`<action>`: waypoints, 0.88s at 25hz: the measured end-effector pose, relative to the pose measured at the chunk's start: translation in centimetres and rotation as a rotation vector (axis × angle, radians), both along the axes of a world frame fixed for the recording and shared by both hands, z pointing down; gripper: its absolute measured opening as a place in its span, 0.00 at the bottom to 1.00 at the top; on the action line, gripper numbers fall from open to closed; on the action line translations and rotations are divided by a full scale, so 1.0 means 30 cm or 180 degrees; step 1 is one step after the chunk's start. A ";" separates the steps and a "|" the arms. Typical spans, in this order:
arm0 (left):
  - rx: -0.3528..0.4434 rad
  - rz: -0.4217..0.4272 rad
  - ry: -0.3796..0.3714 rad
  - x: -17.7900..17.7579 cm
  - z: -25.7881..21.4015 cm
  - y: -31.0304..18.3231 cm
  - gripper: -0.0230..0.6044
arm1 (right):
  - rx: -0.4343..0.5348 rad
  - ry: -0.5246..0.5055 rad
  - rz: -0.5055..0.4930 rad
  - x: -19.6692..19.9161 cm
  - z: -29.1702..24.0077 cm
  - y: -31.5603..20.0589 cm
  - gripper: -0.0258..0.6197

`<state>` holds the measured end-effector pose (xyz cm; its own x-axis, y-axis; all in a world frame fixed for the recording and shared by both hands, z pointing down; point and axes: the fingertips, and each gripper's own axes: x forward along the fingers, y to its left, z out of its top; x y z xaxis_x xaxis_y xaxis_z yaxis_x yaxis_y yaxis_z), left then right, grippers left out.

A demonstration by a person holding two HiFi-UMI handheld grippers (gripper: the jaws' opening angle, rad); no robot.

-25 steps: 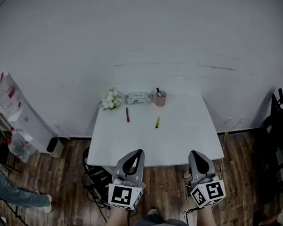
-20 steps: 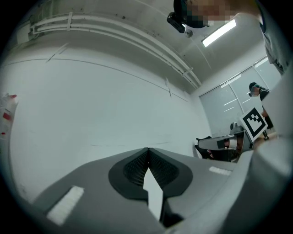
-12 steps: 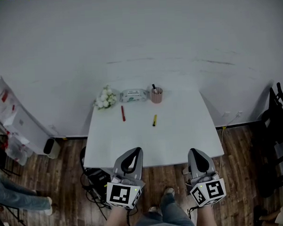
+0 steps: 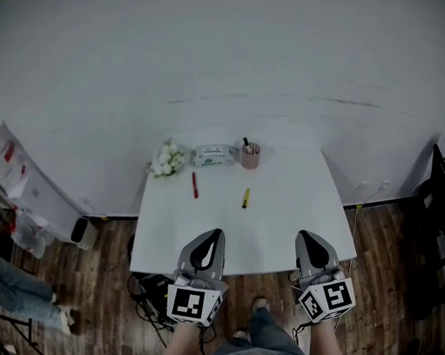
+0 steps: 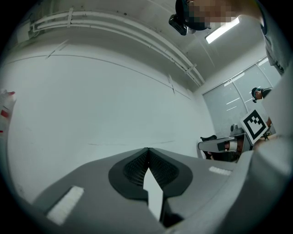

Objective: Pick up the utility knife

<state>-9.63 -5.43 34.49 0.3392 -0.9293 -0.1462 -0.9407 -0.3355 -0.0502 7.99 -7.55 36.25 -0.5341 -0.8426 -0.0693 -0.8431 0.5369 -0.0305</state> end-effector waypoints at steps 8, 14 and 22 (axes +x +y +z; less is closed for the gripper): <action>0.0035 -0.0089 -0.0012 0.023 -0.030 -0.174 0.07 | 0.0021 -0.0011 -0.0105 0.014 -0.023 -0.195 0.04; 0.0036 -0.0164 -0.0026 0.047 -0.043 -0.281 0.07 | 0.0028 -0.0007 -0.0209 0.023 -0.037 -0.320 0.04; 0.0033 -0.0325 -0.0077 0.072 -0.052 -0.381 0.07 | -0.0015 -0.0026 -0.0353 0.041 -0.027 -0.438 0.04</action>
<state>-7.47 -16.86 32.95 0.2465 -0.9576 -0.1489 -0.9684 -0.2374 -0.0764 9.21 -20.70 35.43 -0.6234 -0.7788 -0.0703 -0.7783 0.6266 -0.0400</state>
